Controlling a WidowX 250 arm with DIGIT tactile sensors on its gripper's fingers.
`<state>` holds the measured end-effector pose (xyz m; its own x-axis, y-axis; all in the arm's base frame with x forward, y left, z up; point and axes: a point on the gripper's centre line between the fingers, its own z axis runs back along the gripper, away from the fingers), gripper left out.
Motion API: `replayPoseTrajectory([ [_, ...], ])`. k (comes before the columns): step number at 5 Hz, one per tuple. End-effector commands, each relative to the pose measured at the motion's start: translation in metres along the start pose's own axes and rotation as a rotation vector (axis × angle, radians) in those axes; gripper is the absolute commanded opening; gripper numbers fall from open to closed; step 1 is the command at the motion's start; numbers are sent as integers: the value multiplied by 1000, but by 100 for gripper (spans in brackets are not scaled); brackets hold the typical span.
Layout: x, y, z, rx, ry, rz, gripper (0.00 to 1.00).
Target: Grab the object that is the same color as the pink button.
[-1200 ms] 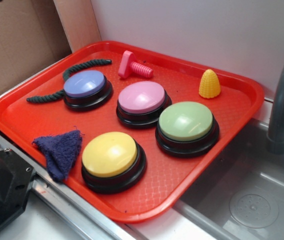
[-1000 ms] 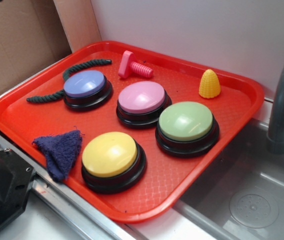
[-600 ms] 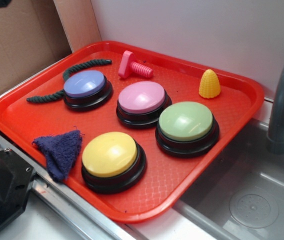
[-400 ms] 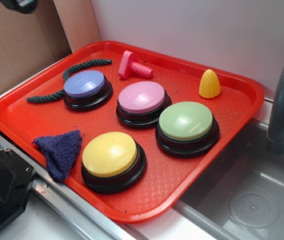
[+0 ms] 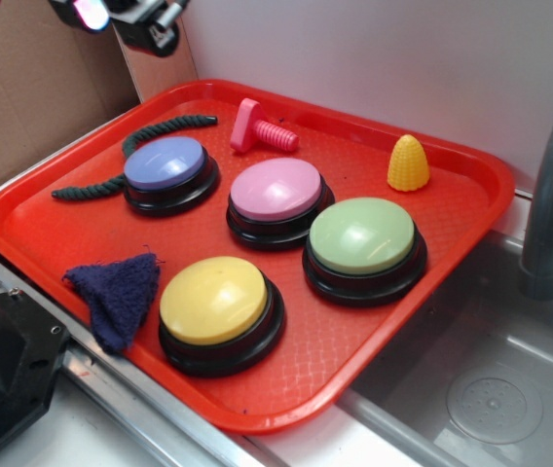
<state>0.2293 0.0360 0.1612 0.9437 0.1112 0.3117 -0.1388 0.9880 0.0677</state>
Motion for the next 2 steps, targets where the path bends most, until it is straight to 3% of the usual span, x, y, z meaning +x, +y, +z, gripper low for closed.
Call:
replayPoseTrajectory([
  [1,44,11,-61,77,-105,39,100],
  [2,56,12,-94,8,-137,26,100],
])
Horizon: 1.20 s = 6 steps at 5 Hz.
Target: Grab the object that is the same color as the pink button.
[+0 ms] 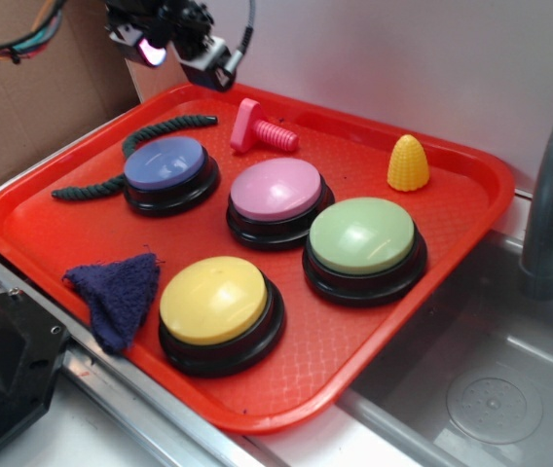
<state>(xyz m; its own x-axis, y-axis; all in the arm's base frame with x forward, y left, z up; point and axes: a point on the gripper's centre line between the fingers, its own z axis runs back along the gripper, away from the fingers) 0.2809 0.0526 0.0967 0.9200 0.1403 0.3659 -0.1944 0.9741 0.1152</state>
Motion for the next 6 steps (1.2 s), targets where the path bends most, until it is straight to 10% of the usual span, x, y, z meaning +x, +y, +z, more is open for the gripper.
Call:
replayPoseTrajectory([
  [1,31,-1,-43,-79,-70,-40,100],
  [3,31,2,-70,-15,-33,-74,100],
  [4,32,7,-70,-27,-51,-59,2],
  [6,32,9,-74,-33,-56,-45,0],
])
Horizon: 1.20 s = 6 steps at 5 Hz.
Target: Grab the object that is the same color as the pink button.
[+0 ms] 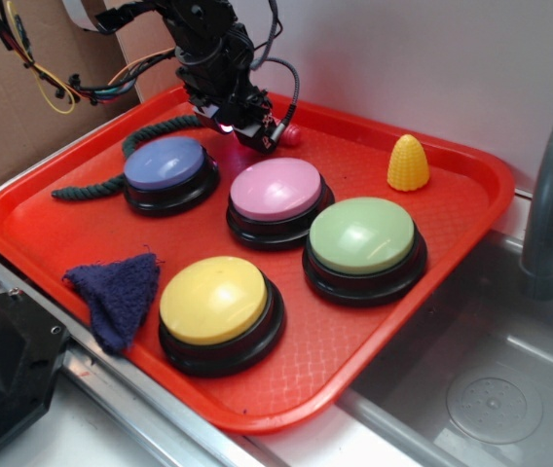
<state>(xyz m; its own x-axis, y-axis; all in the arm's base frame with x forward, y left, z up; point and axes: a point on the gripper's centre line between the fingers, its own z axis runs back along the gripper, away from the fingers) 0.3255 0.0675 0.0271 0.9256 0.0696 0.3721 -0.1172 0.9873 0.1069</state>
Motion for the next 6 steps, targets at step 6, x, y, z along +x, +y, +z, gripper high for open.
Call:
replayPoseTrajectory([
  [6,-8,-16,184,-181,67,129,0],
])
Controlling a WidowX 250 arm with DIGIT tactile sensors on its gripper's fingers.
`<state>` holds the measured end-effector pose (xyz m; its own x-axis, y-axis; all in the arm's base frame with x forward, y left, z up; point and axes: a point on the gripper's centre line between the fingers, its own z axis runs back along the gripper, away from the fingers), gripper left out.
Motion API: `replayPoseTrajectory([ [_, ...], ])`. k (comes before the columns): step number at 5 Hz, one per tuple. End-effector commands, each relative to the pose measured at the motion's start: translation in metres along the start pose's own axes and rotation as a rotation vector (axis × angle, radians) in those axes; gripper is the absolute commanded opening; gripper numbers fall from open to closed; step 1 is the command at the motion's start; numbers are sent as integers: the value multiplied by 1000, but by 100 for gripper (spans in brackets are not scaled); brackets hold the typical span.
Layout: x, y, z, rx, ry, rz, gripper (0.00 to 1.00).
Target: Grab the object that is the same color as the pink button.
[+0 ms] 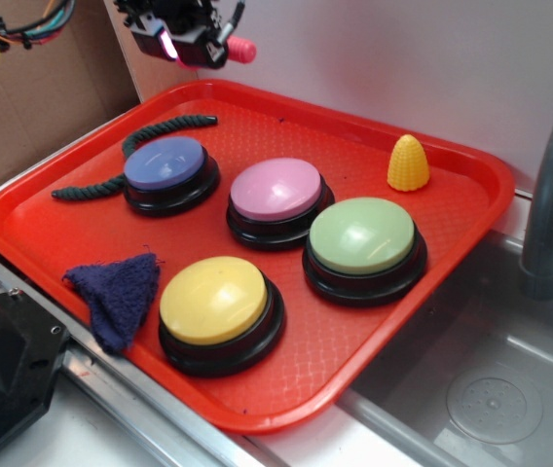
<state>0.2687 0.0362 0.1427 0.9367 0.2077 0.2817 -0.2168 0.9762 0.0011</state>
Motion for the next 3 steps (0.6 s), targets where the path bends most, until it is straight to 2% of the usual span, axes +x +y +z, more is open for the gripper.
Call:
replayPoseTrajectory([
  [1,-31,-18,74,-176,25,-16,0],
  [2,-46,-18,76,-173,94,-44,0],
  [3,-48,-12,75,-148,152,-11,0],
])
